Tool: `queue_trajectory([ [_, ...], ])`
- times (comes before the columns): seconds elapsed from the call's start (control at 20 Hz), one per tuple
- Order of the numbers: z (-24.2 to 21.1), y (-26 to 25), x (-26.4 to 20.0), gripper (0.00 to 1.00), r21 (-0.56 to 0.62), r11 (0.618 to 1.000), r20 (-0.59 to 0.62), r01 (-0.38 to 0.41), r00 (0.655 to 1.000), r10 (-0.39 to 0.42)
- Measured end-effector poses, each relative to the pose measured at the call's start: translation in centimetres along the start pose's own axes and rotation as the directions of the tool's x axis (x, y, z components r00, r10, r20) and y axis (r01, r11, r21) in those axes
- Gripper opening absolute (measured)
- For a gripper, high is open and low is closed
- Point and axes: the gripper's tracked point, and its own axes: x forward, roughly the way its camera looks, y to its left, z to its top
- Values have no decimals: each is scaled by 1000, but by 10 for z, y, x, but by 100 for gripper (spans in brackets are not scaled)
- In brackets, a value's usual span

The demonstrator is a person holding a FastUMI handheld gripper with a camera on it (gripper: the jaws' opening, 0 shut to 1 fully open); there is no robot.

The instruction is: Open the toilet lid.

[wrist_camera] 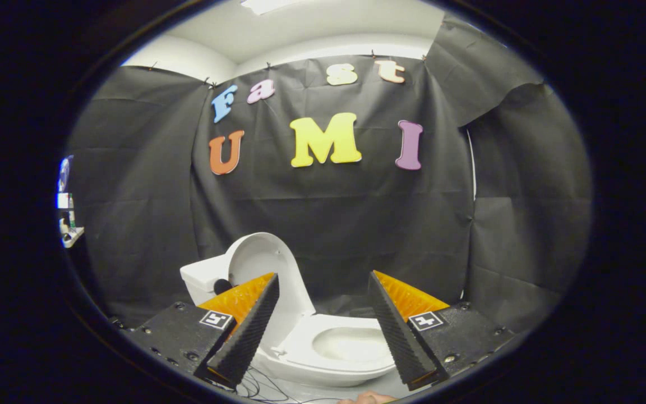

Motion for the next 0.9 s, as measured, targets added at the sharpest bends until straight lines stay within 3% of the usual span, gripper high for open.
queue_trajectory([
  [0.5, 6, -58, -63, 99, 13, 998, 103, 68, 992, -69],
  [0.9, 0, -85, -80, 99, 28, 996, 174, 86, 981, -90],
])
